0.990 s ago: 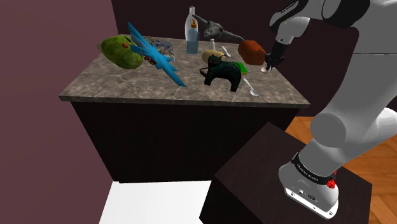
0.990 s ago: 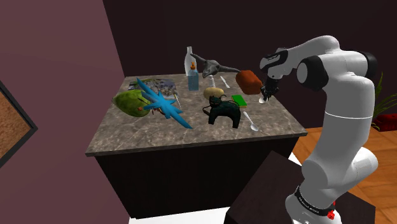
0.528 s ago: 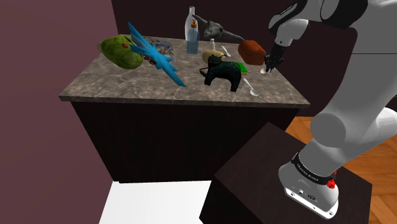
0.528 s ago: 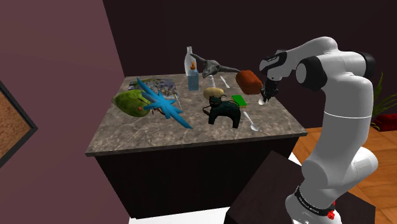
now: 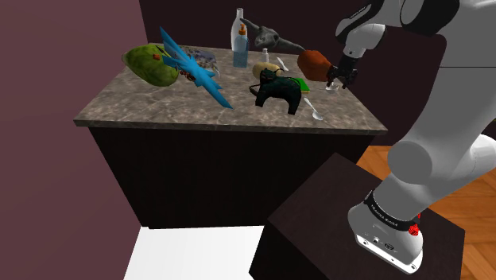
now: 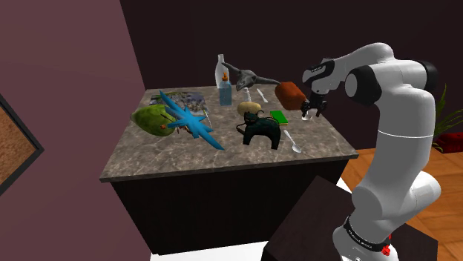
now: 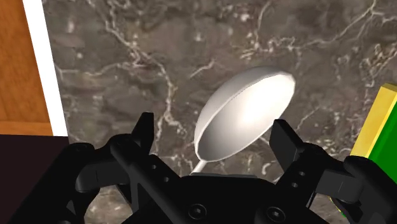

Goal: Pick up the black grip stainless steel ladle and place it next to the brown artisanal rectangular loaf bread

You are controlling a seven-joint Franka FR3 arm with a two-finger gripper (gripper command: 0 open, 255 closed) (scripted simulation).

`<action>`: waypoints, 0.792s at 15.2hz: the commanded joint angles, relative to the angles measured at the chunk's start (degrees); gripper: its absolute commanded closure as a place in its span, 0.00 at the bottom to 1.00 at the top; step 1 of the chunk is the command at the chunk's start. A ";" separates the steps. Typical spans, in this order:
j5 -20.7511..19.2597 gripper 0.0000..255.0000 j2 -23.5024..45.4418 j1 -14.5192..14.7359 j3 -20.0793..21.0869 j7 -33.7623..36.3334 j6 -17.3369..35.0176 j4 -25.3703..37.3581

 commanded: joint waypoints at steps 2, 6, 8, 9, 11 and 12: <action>-0.86 0.00 -1.59 0.06 -0.41 0.55 -3.21 1.73; -1.52 0.00 -2.81 0.06 -0.72 0.99 -6.16 3.56; -1.52 0.00 -2.80 0.06 -0.72 0.98 -6.16 3.57; -1.52 0.00 -2.80 0.06 -0.72 0.98 -6.16 3.57; -1.52 0.00 -2.80 0.06 -0.72 0.98 -6.16 3.57; -1.52 0.00 -2.80 0.06 -0.72 0.98 -6.16 3.57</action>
